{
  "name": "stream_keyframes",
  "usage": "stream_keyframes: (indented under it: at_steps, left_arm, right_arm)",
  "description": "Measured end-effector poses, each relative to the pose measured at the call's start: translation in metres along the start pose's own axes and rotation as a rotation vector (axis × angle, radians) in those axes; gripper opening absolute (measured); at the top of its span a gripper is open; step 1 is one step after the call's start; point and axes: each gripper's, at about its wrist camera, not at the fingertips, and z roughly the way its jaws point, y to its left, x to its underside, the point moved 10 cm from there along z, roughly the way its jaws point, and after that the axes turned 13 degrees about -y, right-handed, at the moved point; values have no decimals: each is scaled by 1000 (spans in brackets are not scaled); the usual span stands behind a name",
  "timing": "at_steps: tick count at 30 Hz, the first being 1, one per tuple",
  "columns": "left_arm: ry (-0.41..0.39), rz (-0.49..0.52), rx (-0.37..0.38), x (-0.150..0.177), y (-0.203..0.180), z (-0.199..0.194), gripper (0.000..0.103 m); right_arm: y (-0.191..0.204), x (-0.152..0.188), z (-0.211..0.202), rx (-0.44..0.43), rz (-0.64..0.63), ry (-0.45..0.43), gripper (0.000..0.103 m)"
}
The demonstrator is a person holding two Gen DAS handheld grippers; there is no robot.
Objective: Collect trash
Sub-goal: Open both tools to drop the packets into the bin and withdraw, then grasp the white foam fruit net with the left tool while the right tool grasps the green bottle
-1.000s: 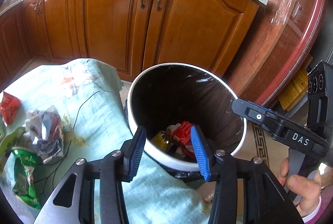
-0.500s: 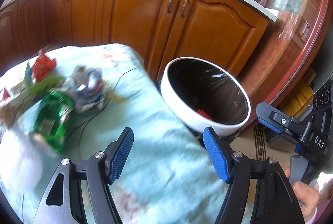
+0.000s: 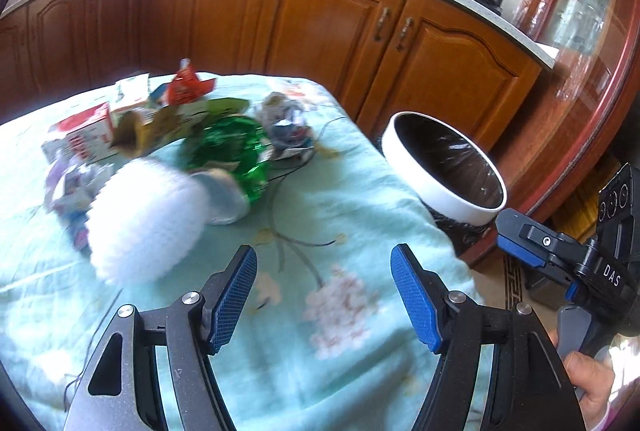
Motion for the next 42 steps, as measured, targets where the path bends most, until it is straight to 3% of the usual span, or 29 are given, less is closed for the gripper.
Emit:
stream_keyframes:
  at_steps: [17, 28, 33, 39, 41, 42]
  left_arm:
    - [-38, -91, -143, 10, 70, -59, 69]
    - [-55, -109, -211, -1, 97, -57, 68]
    - [-54, -96, -202, -4, 97, -49, 66]
    - [-31, -67, -177, -1, 97, -33, 50]
    - [-16, -71, -162, 0, 98, -26, 31]
    - [-12, -74, -155, 0, 98, -23, 27]
  right_arm:
    - [66, 34, 30, -89, -63, 82, 96]
    - [104, 33, 64, -140, -109, 106, 95]
    - [108, 32, 86, -152, -74, 136, 83]
    - [109, 34, 120, -162, -13, 184, 66]
    - [111, 36, 130, -166, 1, 196, 62]
    - [112, 36, 135, -168, 5, 202, 55]
